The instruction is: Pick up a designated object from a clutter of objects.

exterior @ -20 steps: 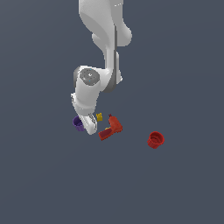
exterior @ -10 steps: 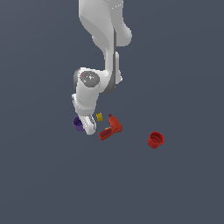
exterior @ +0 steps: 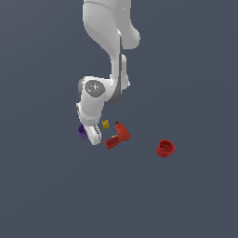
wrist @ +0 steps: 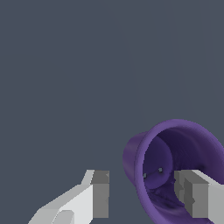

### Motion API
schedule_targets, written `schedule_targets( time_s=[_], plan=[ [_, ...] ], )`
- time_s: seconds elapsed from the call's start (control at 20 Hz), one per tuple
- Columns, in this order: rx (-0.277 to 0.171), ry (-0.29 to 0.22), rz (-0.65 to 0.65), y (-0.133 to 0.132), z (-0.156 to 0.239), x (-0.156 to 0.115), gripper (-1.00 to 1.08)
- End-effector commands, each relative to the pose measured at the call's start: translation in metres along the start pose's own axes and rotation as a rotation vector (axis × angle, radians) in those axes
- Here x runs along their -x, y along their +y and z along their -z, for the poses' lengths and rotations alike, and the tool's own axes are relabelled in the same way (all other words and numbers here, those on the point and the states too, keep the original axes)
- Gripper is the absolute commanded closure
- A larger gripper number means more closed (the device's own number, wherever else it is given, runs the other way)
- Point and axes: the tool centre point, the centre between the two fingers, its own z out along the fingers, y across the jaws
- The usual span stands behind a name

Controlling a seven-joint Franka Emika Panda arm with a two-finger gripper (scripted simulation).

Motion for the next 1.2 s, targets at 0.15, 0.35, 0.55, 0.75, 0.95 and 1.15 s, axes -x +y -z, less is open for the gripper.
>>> schedule_targets(
  time_s=[0.15, 0.35, 0.55, 0.75, 0.95, 1.15],
  plan=[
    [0.0, 0.0, -0.001, 0.0, -0.009, 0.0, -0.2],
    [0.0, 0.0, -0.001, 0.0, -0.009, 0.0, 1.08],
    [0.0, 0.0, -0.001, 0.0, -0.009, 0.0, 1.08],
    [-0.001, 0.0, -0.001, 0.0, -0.009, 0.0, 1.08],
    [-0.001, 0.0, -0.001, -0.003, -0.003, -0.001, 1.08],
    [-0.001, 0.0, 0.0, -0.009, 0.009, -0.003, 1.08]
  ],
)
